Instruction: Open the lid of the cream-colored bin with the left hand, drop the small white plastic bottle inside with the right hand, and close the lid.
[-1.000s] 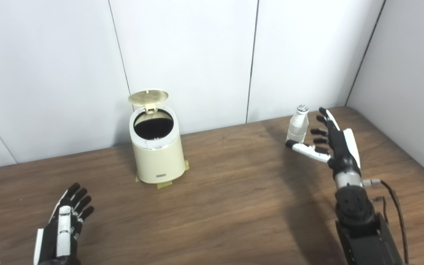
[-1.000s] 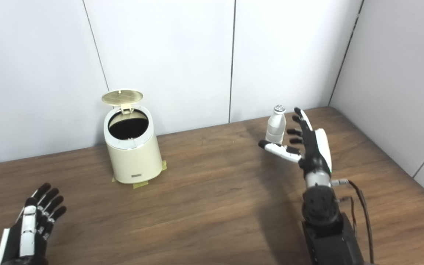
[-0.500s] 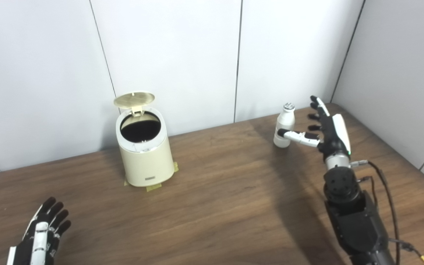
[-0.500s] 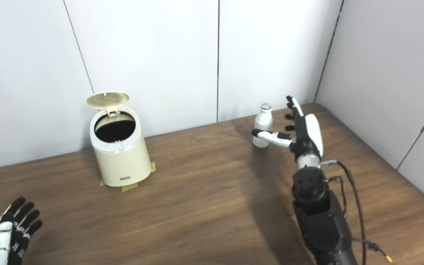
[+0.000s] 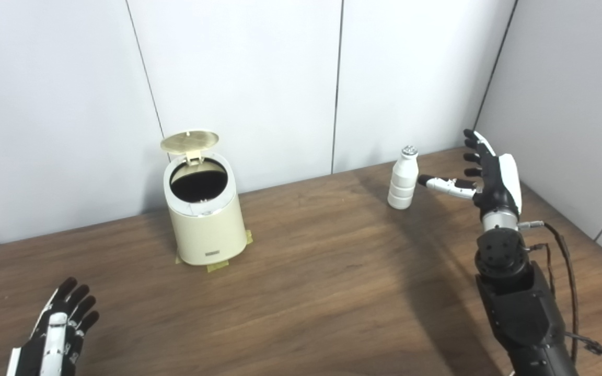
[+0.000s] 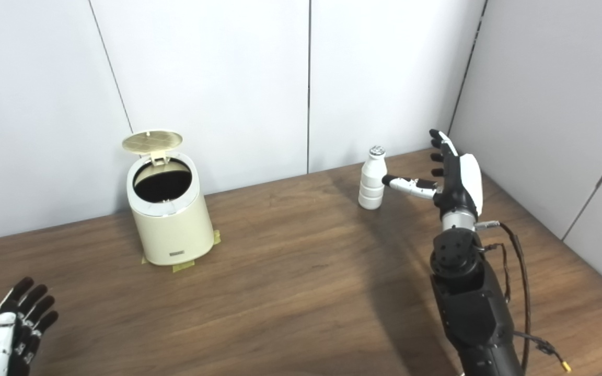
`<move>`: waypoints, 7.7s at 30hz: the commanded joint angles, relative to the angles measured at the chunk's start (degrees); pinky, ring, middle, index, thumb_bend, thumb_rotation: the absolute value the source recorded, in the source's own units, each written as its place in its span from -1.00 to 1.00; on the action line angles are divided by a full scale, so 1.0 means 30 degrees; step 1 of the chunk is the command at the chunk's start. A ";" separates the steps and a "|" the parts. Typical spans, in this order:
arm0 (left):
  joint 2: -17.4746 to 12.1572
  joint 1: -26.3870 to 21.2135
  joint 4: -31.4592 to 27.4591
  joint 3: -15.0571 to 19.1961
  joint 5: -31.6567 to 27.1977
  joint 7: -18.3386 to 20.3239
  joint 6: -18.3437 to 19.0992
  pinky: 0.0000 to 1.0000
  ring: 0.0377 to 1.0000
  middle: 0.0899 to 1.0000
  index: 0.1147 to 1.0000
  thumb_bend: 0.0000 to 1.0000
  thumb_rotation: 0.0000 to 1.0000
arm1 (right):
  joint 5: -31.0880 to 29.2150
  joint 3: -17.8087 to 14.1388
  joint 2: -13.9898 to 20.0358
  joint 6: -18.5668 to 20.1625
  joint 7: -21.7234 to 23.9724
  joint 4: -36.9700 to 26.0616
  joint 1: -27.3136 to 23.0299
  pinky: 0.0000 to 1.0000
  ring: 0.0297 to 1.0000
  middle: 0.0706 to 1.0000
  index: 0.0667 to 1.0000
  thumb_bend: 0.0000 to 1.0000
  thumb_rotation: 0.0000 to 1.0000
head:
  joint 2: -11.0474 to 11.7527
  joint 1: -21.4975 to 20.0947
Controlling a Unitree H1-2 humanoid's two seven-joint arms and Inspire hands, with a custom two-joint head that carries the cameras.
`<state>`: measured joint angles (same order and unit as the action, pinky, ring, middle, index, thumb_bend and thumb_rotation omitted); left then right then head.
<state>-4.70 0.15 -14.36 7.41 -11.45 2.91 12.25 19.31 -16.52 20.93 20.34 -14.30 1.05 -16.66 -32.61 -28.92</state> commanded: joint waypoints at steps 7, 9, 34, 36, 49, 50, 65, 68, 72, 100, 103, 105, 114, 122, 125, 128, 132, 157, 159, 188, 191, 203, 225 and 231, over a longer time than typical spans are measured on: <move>-0.0224 -0.0465 -0.1079 -0.0002 -0.0235 0.0112 0.0161 0.82 0.80 0.78 0.88 -0.34 0.49 | 0.0097 0.0552 0.1310 -0.0274 0.0375 0.1118 -0.1528 0.41 0.65 0.74 0.76 0.87 -0.54 | -0.0109 -0.0132; -0.0303 -0.0444 -0.1129 -0.0052 -0.0185 0.0192 0.0197 0.85 0.81 0.80 0.89 -0.34 0.47 | 0.0154 0.0779 0.1450 -0.0096 0.0521 0.1494 -0.1768 0.42 0.65 0.73 0.76 0.90 -0.54 | -0.0124 -0.0147; -0.0390 -0.0380 -0.2390 -0.0206 -0.0060 -0.0094 0.1275 0.91 0.84 0.84 0.95 -0.49 0.20 | -0.0289 0.2032 0.2805 0.0231 0.1862 0.4343 -0.3215 0.48 0.68 0.73 0.76 0.91 -0.63 | -0.0581 -0.0113; -0.0425 -0.0379 -0.2460 -0.0186 -0.0032 -0.0090 0.1314 0.89 0.83 0.83 0.95 -0.53 0.18 | -0.0229 0.2119 0.2853 0.0123 0.1881 0.4486 -0.3316 0.47 0.68 0.72 0.75 0.90 -0.66 | -0.0599 -0.0144; -0.0294 -0.0356 -0.2752 -0.0122 -0.0276 -0.0134 0.1716 0.94 0.86 0.86 0.96 -0.63 -0.02 | 0.0403 0.3299 0.3154 0.0196 0.2087 0.4959 -0.4007 0.36 0.56 0.67 0.71 0.95 -0.64 | -0.0788 -0.0157; -0.0278 -0.0361 -0.2756 -0.0116 -0.0274 -0.0146 0.1730 0.93 0.85 0.85 0.95 -0.64 -0.05 | 0.0345 0.3340 0.3130 0.0143 0.2092 0.5031 -0.4054 0.31 0.52 0.66 0.72 0.95 -0.64 | -0.0788 -0.0157; -0.0189 -0.0303 -0.3390 -0.0068 -0.0245 -0.0257 0.2607 0.93 0.84 0.83 0.92 -0.64 -0.16 | 0.0724 0.4070 0.3010 0.0568 0.1871 0.5771 -0.4523 0.29 0.47 0.53 0.62 0.88 -0.66 | -0.1119 -0.0016; -0.0115 -0.0306 -0.3534 -0.0043 -0.0279 -0.0287 0.2776 0.91 0.84 0.83 0.93 -0.66 -0.18 | 0.1067 0.4342 0.2991 0.0789 0.1760 0.5651 -0.4524 0.29 0.47 0.51 0.59 0.88 -0.62 | -0.1161 -0.0022; -0.0032 -0.0318 -0.3571 0.0026 -0.0287 -0.0370 0.2871 0.89 0.84 0.84 0.92 -0.69 -0.32 | 0.1079 0.4353 0.2849 0.0790 0.1783 0.5572 -0.4537 0.25 0.44 0.52 0.58 0.86 -0.62 | -0.1194 -0.0052; -0.0121 -0.0049 -0.3847 0.0047 -0.0207 -0.0266 0.3149 0.91 0.86 0.86 0.93 -0.62 -0.51 | 0.0663 0.4036 0.2133 -0.0808 0.0672 0.6971 -0.4818 0.03 0.10 0.12 0.23 0.72 -0.90 | -0.1667 -0.0154; -0.0139 -0.0040 -0.3843 0.0036 -0.0191 -0.0234 0.3100 0.91 0.86 0.87 0.93 -0.60 -0.52 | 0.0741 0.3878 0.1941 -0.0814 -0.0069 0.7109 -0.4962 -0.18 -0.11 -0.16 0.01 0.14 -0.99 | -0.1738 -0.0166; -0.0148 -0.0027 -0.3828 0.0041 -0.0188 -0.0224 0.3058 0.89 0.85 0.86 0.93 -0.57 -0.54 | 0.0744 0.3840 0.1835 -0.0617 -0.0257 0.7004 -0.4999 -0.27 -0.18 -0.17 -0.06 0.08 -1.00 | -0.1755 -0.0229; -0.0174 0.0034 -0.4045 0.0235 -0.0308 -0.0265 0.3159 0.85 0.81 0.80 0.90 -0.55 -0.68 | 0.0631 0.4039 0.1661 -0.1283 -0.0472 0.7317 -0.5036 -0.29 -0.22 -0.18 -0.08 0.06 -1.00 | -0.1880 -0.0165; -0.0078 0.0123 -0.4332 0.0312 -0.0350 -0.0336 0.3480 0.79 0.78 0.78 0.87 -0.49 -0.66 | 0.0419 0.3970 0.1350 -0.2004 -0.0633 0.6718 -0.4277 -0.37 -0.30 -0.23 -0.06 0.06 -1.00 | -0.1911 0.0459; 0.0024 0.0134 -0.4419 0.0179 -0.0016 -0.0507 0.3588 0.79 0.77 0.76 0.86 -0.45 -0.61 | 0.0348 0.3864 0.1257 -0.3033 -0.0874 0.5839 -0.3582 -0.34 -0.26 -0.15 -0.06 0.04 -1.00 | -0.1877 0.1019; 0.0182 0.0203 -0.4408 0.0086 0.0005 -0.0575 0.3613 0.83 0.79 0.77 0.87 -0.45 -0.62 | 0.0558 0.3832 0.1194 -0.3604 -0.1000 0.4803 -0.3120 -0.33 -0.24 -0.11 -0.06 0.04 -1.00 | -0.1790 0.1651; 0.0187 0.0398 -0.4184 -0.0193 0.0196 -0.0523 0.3167 0.87 0.82 0.80 0.89 -0.42 -0.65 | 0.0685 0.3837 0.0576 -0.3142 -0.0726 0.2197 -0.2605 -0.35 -0.27 -0.14 -0.01 0.03 -1.00 | -0.1610 0.2716; 0.1260 0.1718 -0.2648 -0.2512 0.3037 -0.1196 0.0733 0.63 0.68 0.69 0.79 -0.11 -0.25 | 0.1785 0.7250 -0.4248 -0.2922 0.2037 -0.4196 -0.4701 -0.33 -0.23 -0.12 -0.05 0.04 -1.00 | -0.0826 0.7951; 0.1297 0.1742 -0.2488 -0.2661 0.3202 -0.1209 0.0402 0.63 0.67 0.69 0.79 -0.10 -0.24 | 0.1781 0.7459 -0.4518 -0.3213 0.2072 -0.3868 -0.5010 -0.34 -0.23 -0.13 -0.05 0.04 -1.00 | -0.0720 0.8203; 0.2368 0.2128 -0.2262 -0.3852 0.4114 -0.2092 -0.0320 0.62 0.67 0.67 0.79 -0.17 -0.26 | 0.1371 0.7790 -0.6840 -0.6687 0.0800 0.3317 -0.8741 -0.39 -0.26 -0.08 -0.04 0.03 -1.00 | -0.0345 0.9811; 0.2384 0.2110 -0.2238 -0.3805 0.3956 -0.2077 -0.0380 0.63 0.68 0.67 0.79 -0.17 -0.26 | 0.1529 0.7934 -0.6740 -0.6814 0.0821 0.3509 -0.8662 -0.39 -0.26 -0.09 -0.04 0.03 -1.00 | -0.0375 0.9795; 0.2506 0.1969 -0.2193 -0.3804 0.3975 -0.2118 -0.0419 0.61 0.67 0.66 0.79 -0.15 -0.27 | 0.1707 0.7890 -0.6857 -0.7984 -0.0220 0.5075 -0.8741 -0.33 -0.23 -0.05 -0.07 0.04 -1.00 | -0.0431 0.9771; 0.2572 0.2069 -0.2521 -0.3994 0.4035 -0.2335 -0.0224 0.61 0.65 0.65 0.78 -0.12 -0.29 | 0.2967 0.8408 -0.7370 -0.8745 -0.2009 0.6902 -0.8898 -0.25 -0.21 -0.07 -0.08 0.04 -1.00 | -0.0687 0.9737; 0.2574 0.2072 -0.2570 -0.4008 0.4081 -0.2351 -0.0270 0.62 0.65 0.65 0.78 -0.14 -0.30 | 0.3236 0.8602 -0.7264 -0.8960 -0.2032 0.7275 -0.9064 -0.22 -0.19 -0.08 -0.09 0.04 -1.00 | -0.0745 0.9726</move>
<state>1.65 4.95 -20.61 -4.44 0.25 -3.97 12.73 28.47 9.16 -0.99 -4.42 -19.17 24.13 -40.28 -34.80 0.18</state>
